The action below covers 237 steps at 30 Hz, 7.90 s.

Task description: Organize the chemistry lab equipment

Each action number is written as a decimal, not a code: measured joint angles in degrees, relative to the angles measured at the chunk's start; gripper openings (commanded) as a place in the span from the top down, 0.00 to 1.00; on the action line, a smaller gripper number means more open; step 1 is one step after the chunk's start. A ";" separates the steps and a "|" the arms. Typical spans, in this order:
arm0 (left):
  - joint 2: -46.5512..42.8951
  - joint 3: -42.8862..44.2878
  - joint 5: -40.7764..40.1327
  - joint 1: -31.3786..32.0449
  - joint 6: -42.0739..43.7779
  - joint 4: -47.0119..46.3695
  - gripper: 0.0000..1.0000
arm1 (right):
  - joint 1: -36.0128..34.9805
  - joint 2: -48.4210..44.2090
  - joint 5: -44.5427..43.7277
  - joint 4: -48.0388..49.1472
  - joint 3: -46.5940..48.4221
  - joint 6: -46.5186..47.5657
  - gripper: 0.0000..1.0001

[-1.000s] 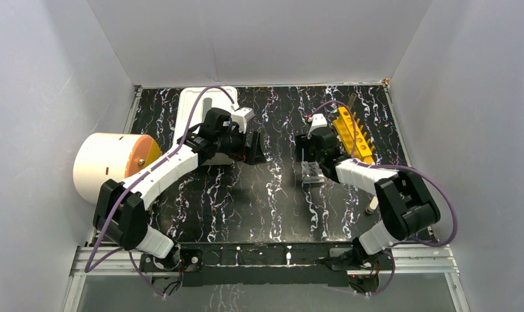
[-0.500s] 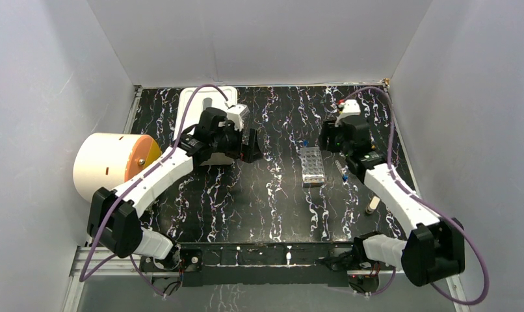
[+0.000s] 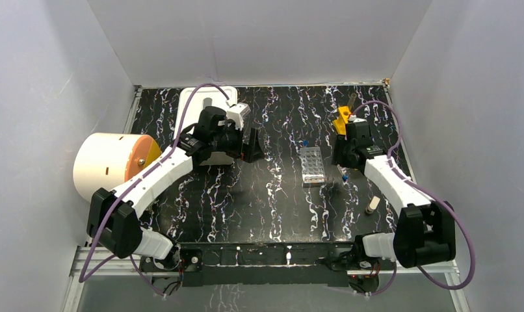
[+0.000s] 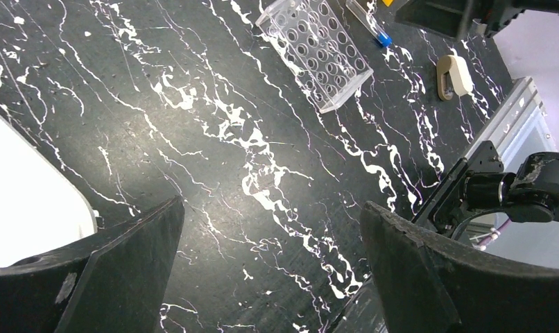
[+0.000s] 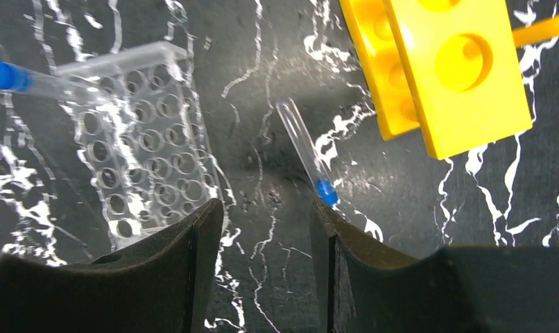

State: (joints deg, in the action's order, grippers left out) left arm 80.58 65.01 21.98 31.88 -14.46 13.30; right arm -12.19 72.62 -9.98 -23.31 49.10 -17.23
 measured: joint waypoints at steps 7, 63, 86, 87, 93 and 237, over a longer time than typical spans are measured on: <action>0.63 0.00 1.64 0.00 -0.17 0.07 0.02 | 1.36 7.34 -1.31 -0.85 -0.24 1.11 0.49; 15.65 15.23 12.07 -0.02 -21.77 -5.60 0.16 | 2.67 -2.86 37.22 4.00 1.92 8.92 0.78; 28.72 17.90 25.44 4.37 -38.12 -14.71 0.66 | -2.78 2.51 53.68 3.21 5.51 14.51 0.79; 28.72 17.88 25.46 4.35 -37.94 -14.23 0.67 | -2.86 2.78 53.68 3.19 5.64 14.67 0.79; 28.72 17.86 25.46 4.35 -36.24 -11.02 0.68 | -3.34 3.54 54.31 1.49 6.47 16.35 0.80; 2.16 13.42 -3.58 -4.81 -6.03 15.13 0.02 | -15.32 31.36 -2.67 -20.52 35.98 -2.45 0.77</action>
State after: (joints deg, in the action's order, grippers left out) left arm 82.74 78.43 18.39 27.07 -20.49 28.42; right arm -27.51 103.98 -12.64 -43.83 85.08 -19.68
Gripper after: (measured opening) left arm 0.978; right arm 0.229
